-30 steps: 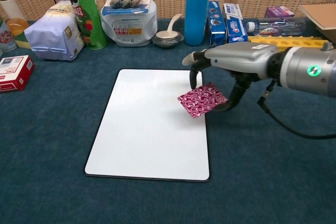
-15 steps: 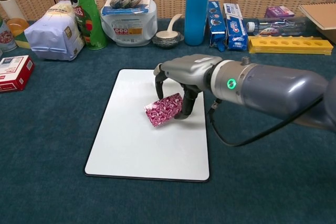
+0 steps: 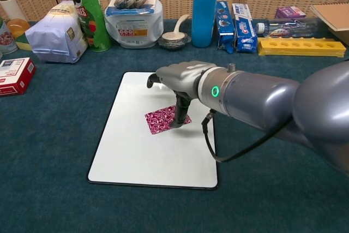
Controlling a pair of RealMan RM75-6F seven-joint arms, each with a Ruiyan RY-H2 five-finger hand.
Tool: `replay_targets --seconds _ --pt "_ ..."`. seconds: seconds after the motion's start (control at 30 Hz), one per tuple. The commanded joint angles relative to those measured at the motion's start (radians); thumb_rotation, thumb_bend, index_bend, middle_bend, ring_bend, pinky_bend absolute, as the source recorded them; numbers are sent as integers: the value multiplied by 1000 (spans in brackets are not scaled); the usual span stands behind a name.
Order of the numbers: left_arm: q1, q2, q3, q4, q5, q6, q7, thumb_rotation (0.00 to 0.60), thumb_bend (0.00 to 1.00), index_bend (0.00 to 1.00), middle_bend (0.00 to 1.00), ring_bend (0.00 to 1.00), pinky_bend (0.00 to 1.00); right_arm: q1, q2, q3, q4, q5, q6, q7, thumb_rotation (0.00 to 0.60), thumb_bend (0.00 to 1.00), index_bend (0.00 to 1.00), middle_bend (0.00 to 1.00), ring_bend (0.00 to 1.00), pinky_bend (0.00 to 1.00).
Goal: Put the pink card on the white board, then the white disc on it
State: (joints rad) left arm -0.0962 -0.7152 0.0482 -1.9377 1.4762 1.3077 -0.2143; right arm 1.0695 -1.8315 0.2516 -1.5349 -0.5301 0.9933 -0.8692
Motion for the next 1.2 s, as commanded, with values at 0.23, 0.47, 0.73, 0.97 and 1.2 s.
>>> replay_targets --seconds 0.23,0.47,0.73,0.97,1.2 --pt "-5 -10 2 -13 -3 -12 45 600 78 0 0 0 47 -36 154 -21 -116 -55 36 23 600 301 139 42 54 36" --pt "-7 -21 0 -25 -18 -17 86 600 77 0 0 0 47 -100 277 -51 -94 -109 4 127 600 307 246 58 67 47" --pt "-12 -35 -2 -39 -24 -21 136 600 78 0 0 0 47 -163 326 -78 56 -172 -83 291 600 334 300 72 74 62" --pt "-17 -55 -5 -60 -42 -24 202 600 79 0 0 0 47 -180 302 -65 201 -177 -180 417 600 337 306 74 77 61" --pt "-6 -81 -7 -72 -42 7 261 600 77 0 0 0 47 -180 270 -60 315 -204 -253 496 600 339 323 75 79 63"
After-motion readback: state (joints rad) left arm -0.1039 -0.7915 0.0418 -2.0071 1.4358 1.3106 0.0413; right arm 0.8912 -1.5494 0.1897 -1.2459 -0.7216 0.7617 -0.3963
